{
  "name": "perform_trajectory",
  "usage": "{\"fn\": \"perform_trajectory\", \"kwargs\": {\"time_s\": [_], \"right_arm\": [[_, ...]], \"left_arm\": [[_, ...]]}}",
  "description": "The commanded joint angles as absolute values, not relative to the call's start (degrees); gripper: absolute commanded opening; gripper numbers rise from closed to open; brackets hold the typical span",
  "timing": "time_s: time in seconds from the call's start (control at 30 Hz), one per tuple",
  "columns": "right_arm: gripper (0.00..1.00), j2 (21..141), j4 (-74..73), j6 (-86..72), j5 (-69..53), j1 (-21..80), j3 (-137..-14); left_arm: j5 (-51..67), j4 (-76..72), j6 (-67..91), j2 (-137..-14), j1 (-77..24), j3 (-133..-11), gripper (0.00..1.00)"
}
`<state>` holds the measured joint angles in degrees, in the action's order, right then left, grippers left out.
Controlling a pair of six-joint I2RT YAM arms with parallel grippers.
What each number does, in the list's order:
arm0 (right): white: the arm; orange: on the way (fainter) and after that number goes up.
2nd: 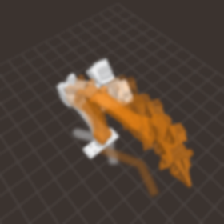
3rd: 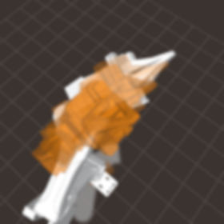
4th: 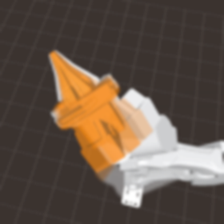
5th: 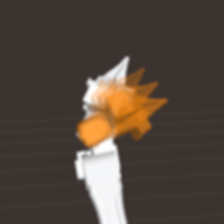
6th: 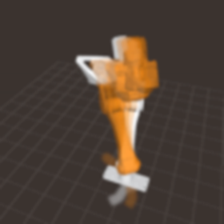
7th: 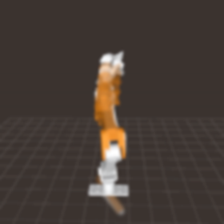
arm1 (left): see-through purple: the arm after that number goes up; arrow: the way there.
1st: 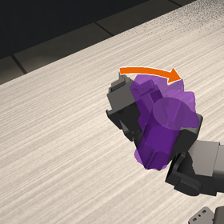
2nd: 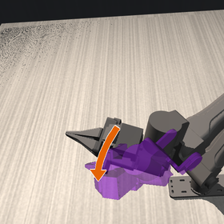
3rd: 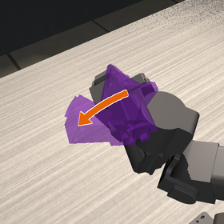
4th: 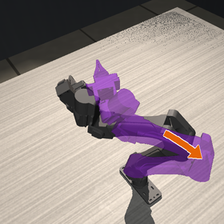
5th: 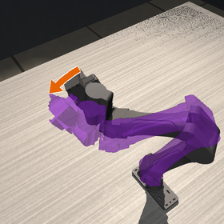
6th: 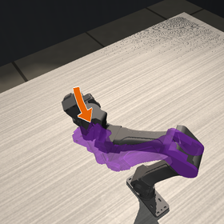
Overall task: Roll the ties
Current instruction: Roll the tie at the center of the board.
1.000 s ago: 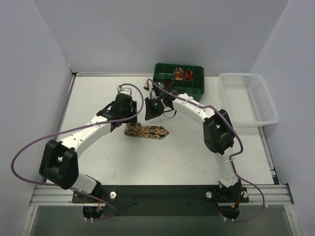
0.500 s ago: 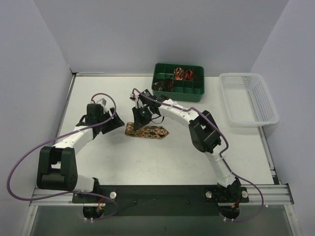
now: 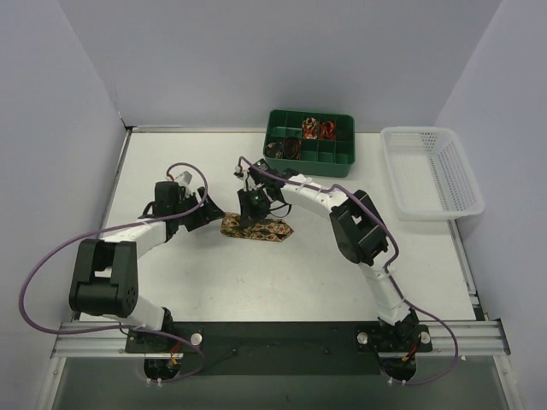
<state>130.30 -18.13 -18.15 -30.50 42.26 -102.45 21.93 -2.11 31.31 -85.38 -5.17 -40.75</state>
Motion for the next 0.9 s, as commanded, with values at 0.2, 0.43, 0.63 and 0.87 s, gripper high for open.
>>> {"fn": "perform_trajectory", "kwargs": {"time_s": [0.2, 0.43, 0.63, 0.87], "right_arm": [[0.01, 128.3, -19.9, -17.9, -27.9, 41.1, -97.5], [0.01, 128.1, -19.4, -18.1, -27.8, 41.2, -96.7], [0.01, 127.9, -19.2, -18.1, -27.9, 41.0, -95.3], [0.01, 127.4, -18.8, -18.0, -27.7, 40.8, -94.5]], "left_arm": [[30.8, -14.3, 33.5, -91.0, -6.1, -38.1, 0.77], [31.9, -18.5, 35.9, -93.9, -10.1, -38.1, 0.75], [31.0, -25.5, 39.8, -96.2, -12.0, -36.0, 0.67], [30.6, -32.9, 41.7, -97.3, -12.0, -34.0, 0.32]]}}
